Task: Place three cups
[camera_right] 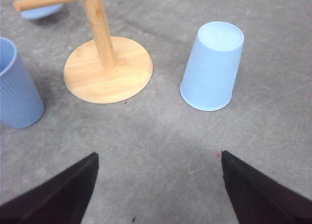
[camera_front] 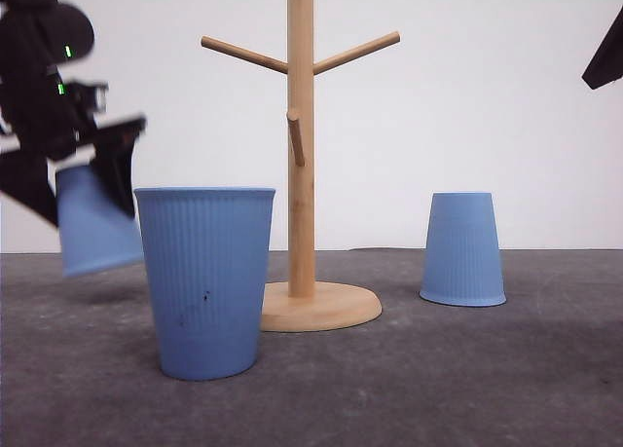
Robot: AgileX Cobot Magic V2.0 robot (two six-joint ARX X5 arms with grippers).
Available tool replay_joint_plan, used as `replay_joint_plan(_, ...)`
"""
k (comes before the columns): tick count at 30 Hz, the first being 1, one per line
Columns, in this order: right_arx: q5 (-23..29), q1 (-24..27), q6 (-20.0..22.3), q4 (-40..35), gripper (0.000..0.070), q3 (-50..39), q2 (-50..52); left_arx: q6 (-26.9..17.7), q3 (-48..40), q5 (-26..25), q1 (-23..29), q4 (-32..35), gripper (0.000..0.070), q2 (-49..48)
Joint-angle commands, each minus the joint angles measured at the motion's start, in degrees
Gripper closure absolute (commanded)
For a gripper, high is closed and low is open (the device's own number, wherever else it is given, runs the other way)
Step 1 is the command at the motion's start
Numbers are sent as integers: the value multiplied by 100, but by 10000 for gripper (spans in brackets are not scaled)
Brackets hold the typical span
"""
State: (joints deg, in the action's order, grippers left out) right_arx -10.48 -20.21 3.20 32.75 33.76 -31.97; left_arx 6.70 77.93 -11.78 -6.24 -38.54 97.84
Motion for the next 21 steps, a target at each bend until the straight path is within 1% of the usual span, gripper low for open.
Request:
replay_joint_plan(1,-2,-28,50,-59,189,96,-11,-48,90,-251,-13,-118,307,-180)
replay_joint_plan(6,-2,-28,52,-59,189,96,-4,-110,87,-651,-13,-676,307,-766)
replay_joint_plan(12,-6,-30,50,-57,189,96,0,4,87,-851,-3,-1243,306,-1479)
replay_joint_plan(13,-8,-31,50,-58,189,96,0,38,87,-959,21,-1273,306,-1588)
replay_joint_plan(16,-13,-31,48,-59,189,96,0,323,87,-1514,151,-1272,305,-1875)
replay_joint_plan(21,-15,-31,46,-61,189,96,36,1005,87,-2879,456,-975,304,-2030)
